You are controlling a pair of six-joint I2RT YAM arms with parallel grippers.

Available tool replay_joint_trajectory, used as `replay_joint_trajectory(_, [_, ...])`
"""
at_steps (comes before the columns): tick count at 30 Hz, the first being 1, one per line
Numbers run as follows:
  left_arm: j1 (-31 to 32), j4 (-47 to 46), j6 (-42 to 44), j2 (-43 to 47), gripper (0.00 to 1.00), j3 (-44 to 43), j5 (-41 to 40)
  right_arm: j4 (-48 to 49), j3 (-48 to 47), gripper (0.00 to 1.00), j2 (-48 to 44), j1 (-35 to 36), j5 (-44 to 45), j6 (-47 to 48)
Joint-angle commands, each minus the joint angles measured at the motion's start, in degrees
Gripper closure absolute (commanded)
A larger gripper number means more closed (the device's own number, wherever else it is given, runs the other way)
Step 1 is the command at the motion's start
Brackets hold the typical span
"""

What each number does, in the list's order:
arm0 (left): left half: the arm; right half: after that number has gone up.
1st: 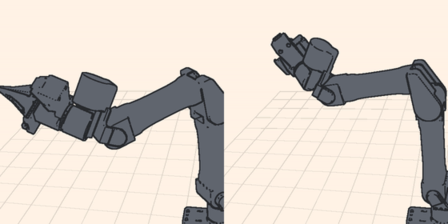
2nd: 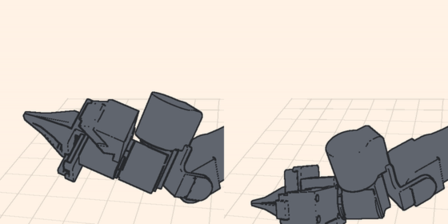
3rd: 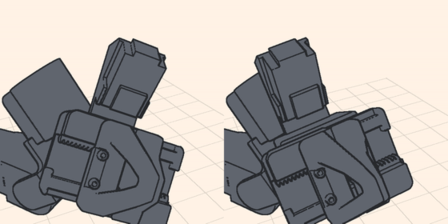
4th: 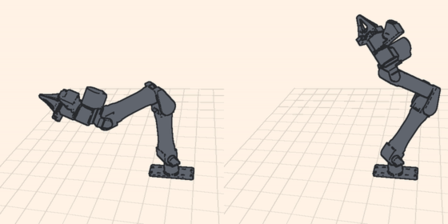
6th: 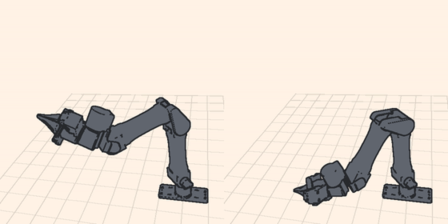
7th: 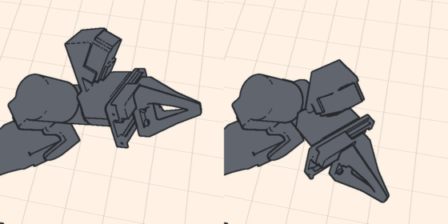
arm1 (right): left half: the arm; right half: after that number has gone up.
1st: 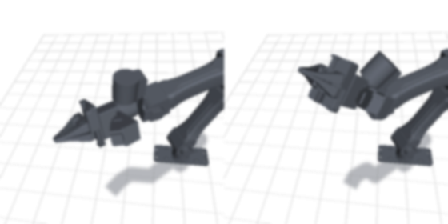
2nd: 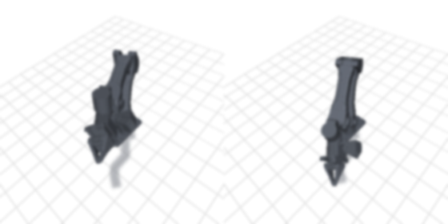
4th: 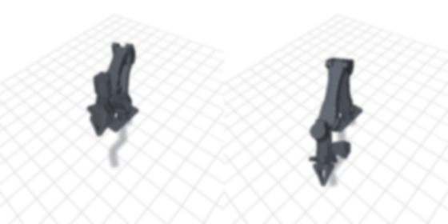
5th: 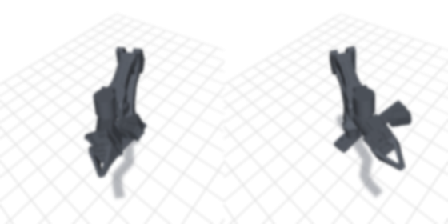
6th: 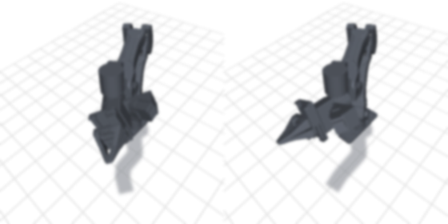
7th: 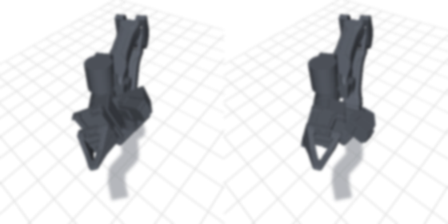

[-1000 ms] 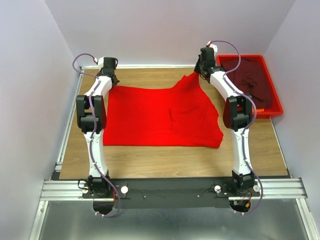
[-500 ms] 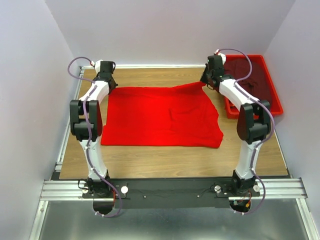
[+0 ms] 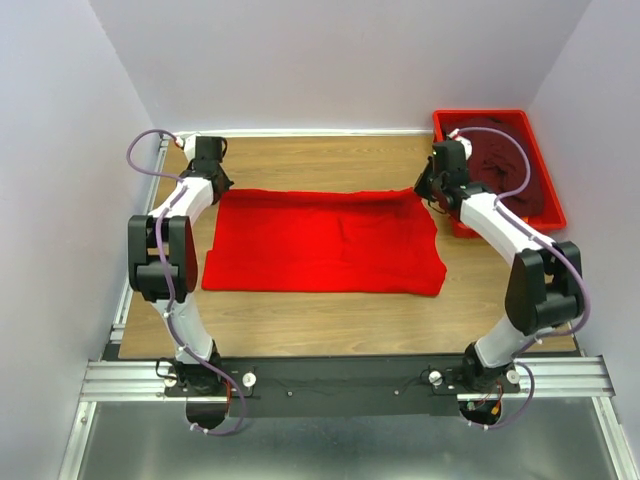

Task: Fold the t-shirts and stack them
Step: Fold the tshirt

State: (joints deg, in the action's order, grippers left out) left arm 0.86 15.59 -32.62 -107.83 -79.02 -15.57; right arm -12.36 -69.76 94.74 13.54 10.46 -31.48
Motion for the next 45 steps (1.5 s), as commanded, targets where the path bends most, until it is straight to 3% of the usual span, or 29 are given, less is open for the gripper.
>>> replay_joint_trajectory(1, [-0.34,-1.36,-0.95,3.94,1.0,2.29,1.16,0.58,4.09,1.0,-5.86,-0.09,-2.54,-1.91])
replay_joint_trajectory(11, [-1.83,-2.15,-1.13,7.81,1.0,6.51,0.81,0.41,10.6,1.0,-12.91,-0.09,-3.08,-1.83])
replay_joint_trajectory(31, [-2.88,-3.29,-0.95,15.28,1.0,12.4,1.24,-1.09,12.28,1.0,-15.55,-0.09,-2.28,-1.12])
replay_joint_trajectory(45, [-2.97,-5.48,-4.73,18.54,1.0,22.51,3.71,-2.23,18.07,1.0,-17.83,-0.09,-5.27,-2.09])
